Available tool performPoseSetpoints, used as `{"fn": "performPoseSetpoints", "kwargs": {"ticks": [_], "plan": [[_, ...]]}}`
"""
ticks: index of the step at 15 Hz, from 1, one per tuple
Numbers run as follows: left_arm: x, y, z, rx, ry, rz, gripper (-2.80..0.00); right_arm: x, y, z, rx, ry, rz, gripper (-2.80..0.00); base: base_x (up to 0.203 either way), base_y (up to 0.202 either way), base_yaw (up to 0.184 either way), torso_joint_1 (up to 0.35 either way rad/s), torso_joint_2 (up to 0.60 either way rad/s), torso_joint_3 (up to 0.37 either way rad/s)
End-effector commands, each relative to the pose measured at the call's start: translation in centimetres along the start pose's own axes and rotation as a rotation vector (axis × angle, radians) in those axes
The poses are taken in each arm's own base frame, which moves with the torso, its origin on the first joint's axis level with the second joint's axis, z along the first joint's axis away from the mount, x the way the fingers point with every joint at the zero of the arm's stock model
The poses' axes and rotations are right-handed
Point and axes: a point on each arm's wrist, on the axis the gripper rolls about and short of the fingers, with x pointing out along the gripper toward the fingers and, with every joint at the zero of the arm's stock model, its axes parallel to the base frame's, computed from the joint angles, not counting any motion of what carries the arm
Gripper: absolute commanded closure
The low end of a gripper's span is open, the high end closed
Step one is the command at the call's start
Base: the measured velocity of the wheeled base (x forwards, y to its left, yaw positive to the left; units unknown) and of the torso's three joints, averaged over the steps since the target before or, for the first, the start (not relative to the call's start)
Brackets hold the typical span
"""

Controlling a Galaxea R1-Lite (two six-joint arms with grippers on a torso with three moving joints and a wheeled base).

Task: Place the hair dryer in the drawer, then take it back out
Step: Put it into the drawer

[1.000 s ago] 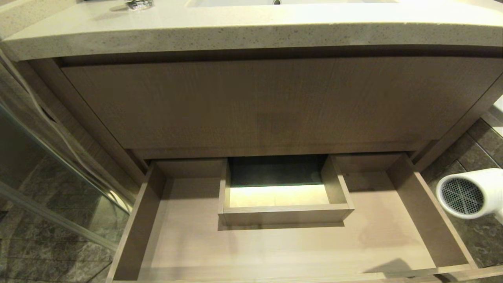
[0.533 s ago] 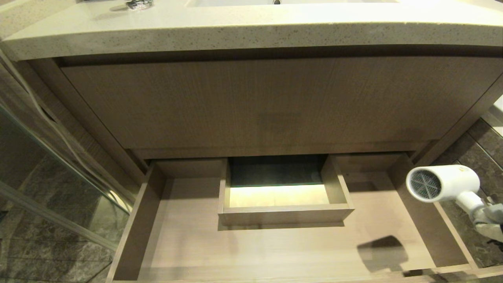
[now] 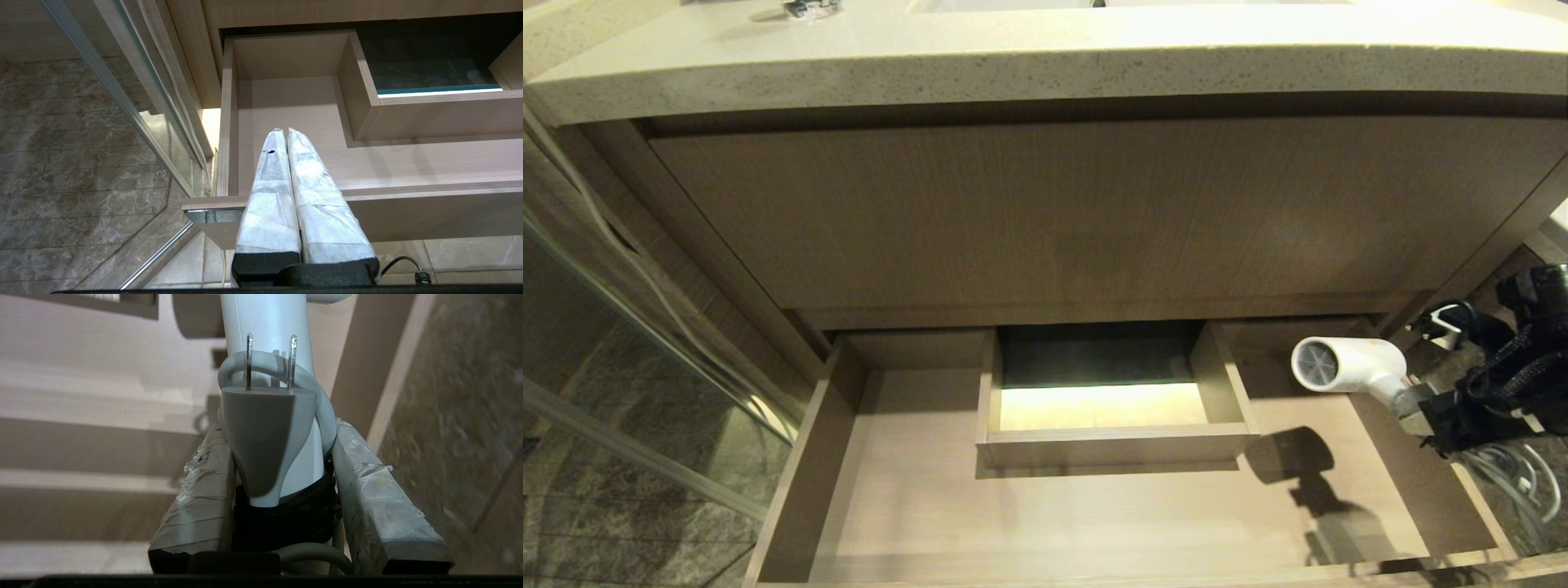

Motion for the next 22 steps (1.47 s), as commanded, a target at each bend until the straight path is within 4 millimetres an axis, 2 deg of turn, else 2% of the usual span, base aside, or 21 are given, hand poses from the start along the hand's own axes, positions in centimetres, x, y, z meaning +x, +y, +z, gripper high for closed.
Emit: {"fn": "performPoseSetpoints", "kwargs": {"ticks": [1,6,11,19,22], "plan": [[0.0,0.0,0.0,0.000,0.000,0.000,0.00,5.0,0.4,0.9,-0.021,0.091,0.042,0.00,0.000,0.000,0.000,0.000,0.00,0.000],[0.0,0.0,0.0,0.000,0.000,0.000,0.00,9.9,0.6,1.4,-0.069,0.149,0.063,0.00,0.000,0.000,0.000,0.000,0.00,0.000],[0.0,0.0,0.0,0.000,0.000,0.000,0.00,12.9,-0.3,2.5,-0.065,0.156,-0.020,0.00,0.000,0.000,0.000,0.000,0.00,0.000],[0.0,0.0,0.0,0.000,0.000,0.000,0.00,18.7,0.0,3.4,-0.069,0.099,-0.039,0.00,0.000,0.000,0.000,0.000,0.00,0.000],[0.0,0.0,0.0,0.000,0.000,0.000,0.00,20.1,0.5,2.3,-0.074,0.141,-0.023,0.00,0.000,0.000,0.000,0.000,0.00,0.000]]}}
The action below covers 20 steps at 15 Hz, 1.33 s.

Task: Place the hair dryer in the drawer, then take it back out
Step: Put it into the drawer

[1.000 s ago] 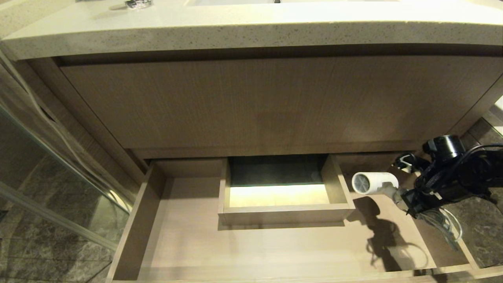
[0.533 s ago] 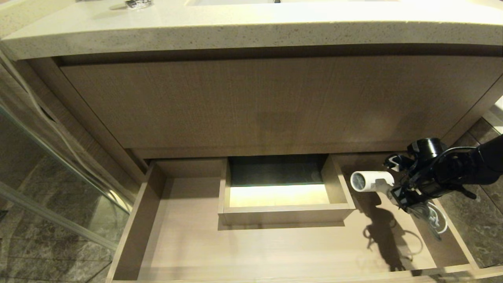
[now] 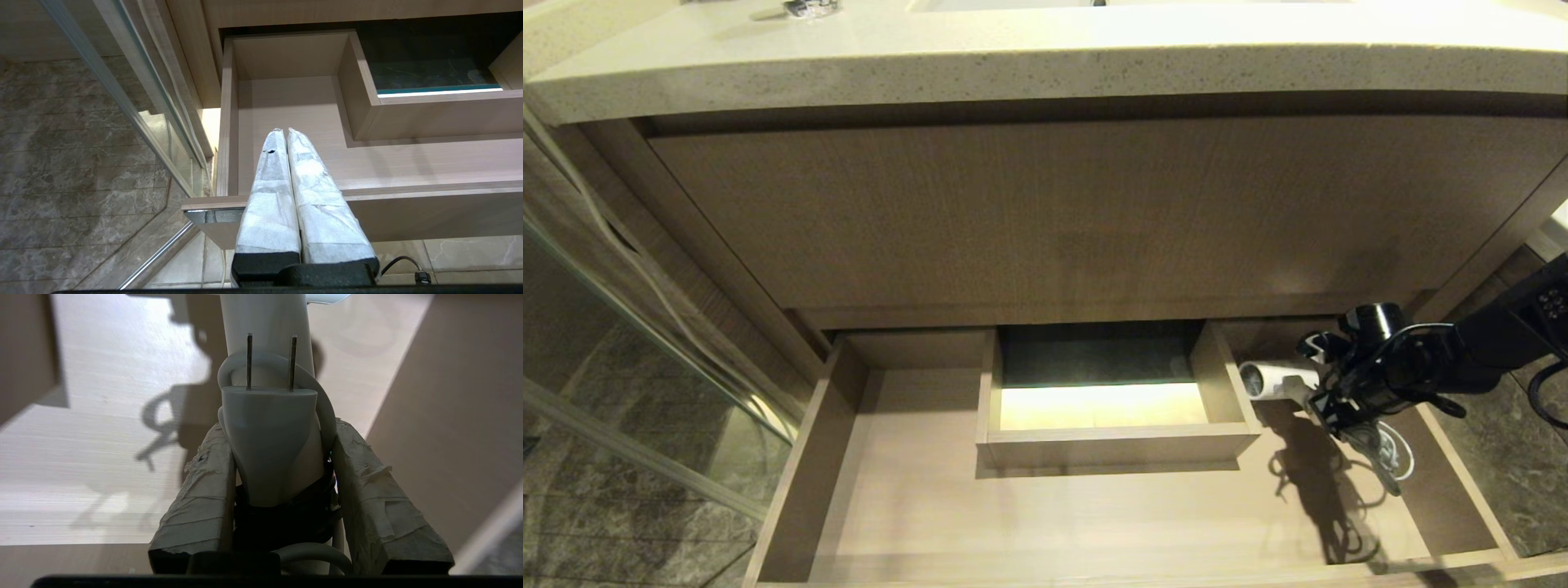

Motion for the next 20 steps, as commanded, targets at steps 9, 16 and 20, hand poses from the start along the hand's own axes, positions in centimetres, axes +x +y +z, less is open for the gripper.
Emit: {"fn": "performPoseSetpoints", "kwargs": {"ticks": [9,16,20], "plan": [[0.0,0.0,0.0,0.000,0.000,0.000,0.00,4.6,1.5,-2.2,-0.054,0.081,0.035,0.00,0.000,0.000,0.000,0.000,0.00,0.000],[0.0,0.0,0.0,0.000,0.000,0.000,0.00,1.3,0.2,-0.1,-0.063,-0.015,-0.009,-2.80,0.000,0.000,0.000,0.000,0.00,0.000],[0.0,0.0,0.0,0.000,0.000,0.000,0.00,-3.0,-0.7,0.8,-0.055,-0.085,-0.041,-2.80,0.000,0.000,0.000,0.000,0.00,0.000]]}}
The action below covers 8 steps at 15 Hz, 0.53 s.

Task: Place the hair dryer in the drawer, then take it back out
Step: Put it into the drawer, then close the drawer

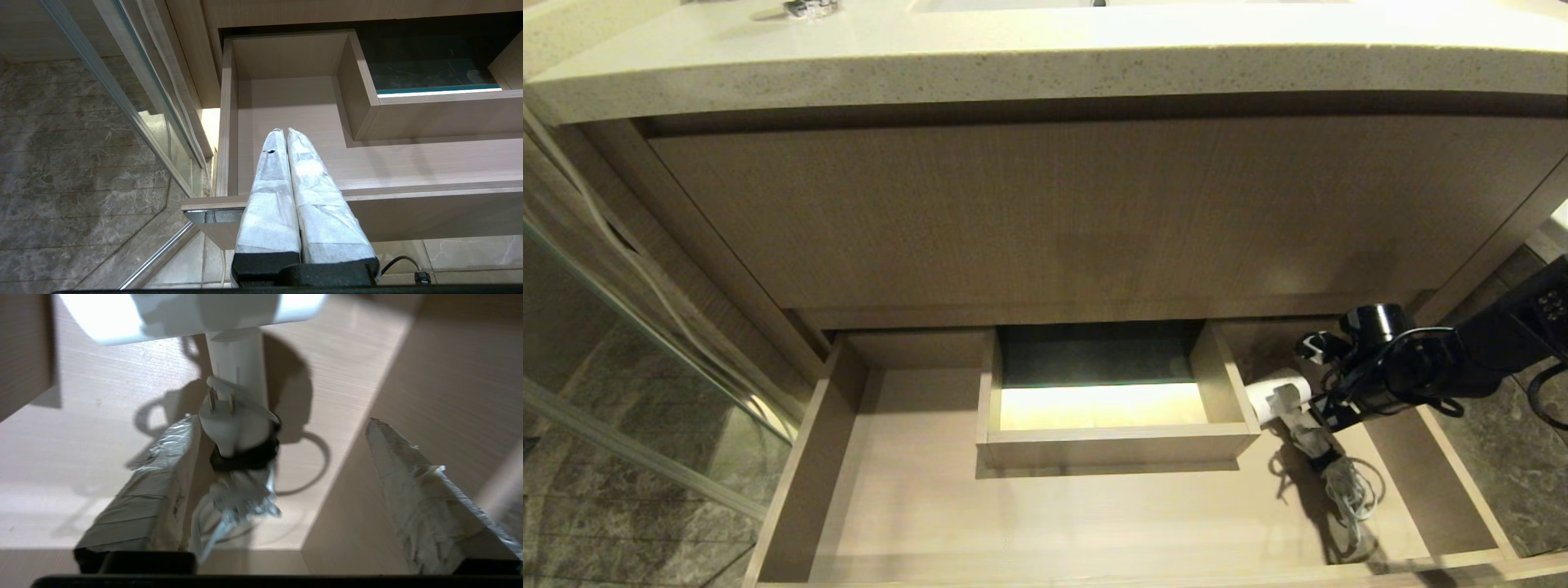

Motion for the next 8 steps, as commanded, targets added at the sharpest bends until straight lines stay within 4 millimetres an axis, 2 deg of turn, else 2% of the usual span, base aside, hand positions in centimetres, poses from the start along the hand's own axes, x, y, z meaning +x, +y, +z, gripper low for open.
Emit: {"fn": "performPoseSetpoints", "kwargs": {"ticks": [1,2,3,6,8], "plan": [[0.0,0.0,0.0,0.000,0.001,0.000,0.00,-3.9,-0.9,0.8,0.006,-0.061,-0.032,-2.80,0.000,0.000,0.000,0.000,0.00,0.000],[0.0,0.0,0.0,0.000,0.001,0.000,0.00,-5.0,-1.0,0.6,0.008,-0.067,-0.034,-2.80,0.000,0.000,0.000,0.000,0.00,0.000],[0.0,0.0,0.0,0.000,0.001,0.000,0.00,-6.0,-1.0,0.3,0.008,-0.067,-0.034,0.00,0.000,0.000,0.000,0.000,0.00,0.000],[0.0,0.0,0.0,0.000,0.001,0.000,0.00,-9.4,-1.1,-0.4,0.009,-0.097,-0.049,0.00,0.000,0.000,0.000,0.000,0.00,0.000],[0.0,0.0,0.0,0.000,0.001,0.000,0.00,-12.7,-1.2,-1.1,0.008,-0.136,-0.067,0.00,0.000,0.000,0.000,0.000,0.00,0.000]]}}
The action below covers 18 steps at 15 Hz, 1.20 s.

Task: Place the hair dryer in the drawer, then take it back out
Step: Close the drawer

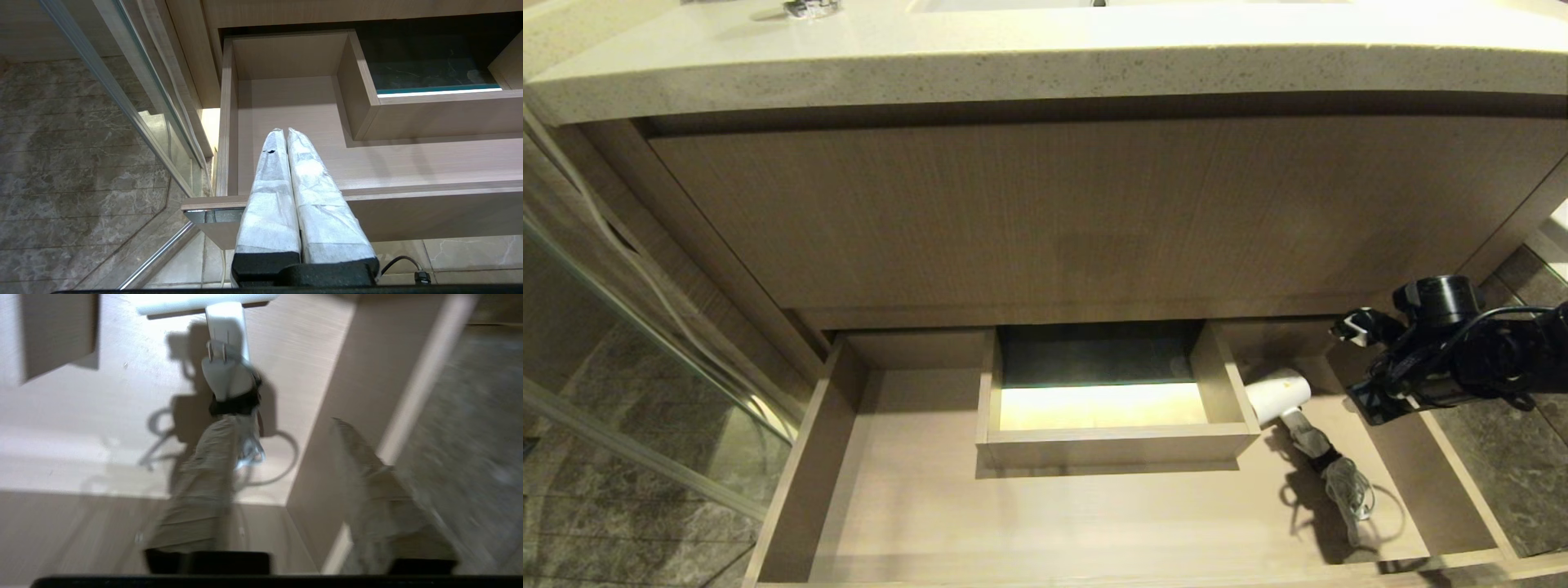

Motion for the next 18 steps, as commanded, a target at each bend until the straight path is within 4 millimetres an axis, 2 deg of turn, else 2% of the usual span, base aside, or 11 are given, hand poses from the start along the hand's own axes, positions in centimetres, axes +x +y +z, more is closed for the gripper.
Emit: {"fn": "performPoseSetpoints", "kwargs": {"ticks": [1,3,5,7,8,10,12,15,18], "plan": [[0.0,0.0,0.0,0.000,0.000,0.000,0.00,-5.7,-0.6,-0.2,-0.001,-0.090,-0.045,0.00,0.000,0.000,0.000,0.000,0.00,0.000],[0.0,0.0,0.0,0.000,0.000,0.000,0.00,-10.0,-0.6,-1.6,-0.006,-0.121,-0.065,0.00,0.000,0.000,0.000,0.000,0.00,0.000],[0.0,0.0,0.0,0.000,0.000,0.000,0.00,-14.4,-0.2,-4.0,-0.003,-0.106,-0.093,0.00,0.000,0.000,0.000,0.000,0.00,0.000],[0.0,0.0,0.0,0.000,0.000,0.000,0.00,-18.0,0.7,-7.8,0.001,-0.012,-0.129,0.00,0.000,0.000,0.000,0.000,0.00,0.000],[0.0,0.0,0.0,0.000,0.000,0.000,0.00,-19.0,1.5,-10.0,0.000,0.067,-0.152,0.00,0.000,0.000,0.000,0.000,0.00,0.000],[0.0,0.0,0.0,0.000,0.000,0.000,0.00,-19.3,2.9,-14.6,0.000,0.295,-0.220,0.00,0.000,0.000,0.000,0.000,0.00,0.000],[0.0,0.0,0.0,0.000,0.000,0.000,0.00,-18.3,3.7,-17.4,0.009,0.480,-0.241,0.00,0.000,0.000,0.000,0.000,0.00,0.000],[0.0,0.0,0.0,0.000,0.000,0.000,0.00,-16.6,4.0,-18.6,-0.020,0.654,-0.226,0.00,0.000,0.000,0.000,0.000,0.00,0.000],[0.0,0.0,0.0,0.000,-0.001,0.000,0.00,-14.2,4.0,-18.5,-0.004,0.750,-0.185,0.00,0.000,0.000,0.000,0.000,0.00,0.000]]}}
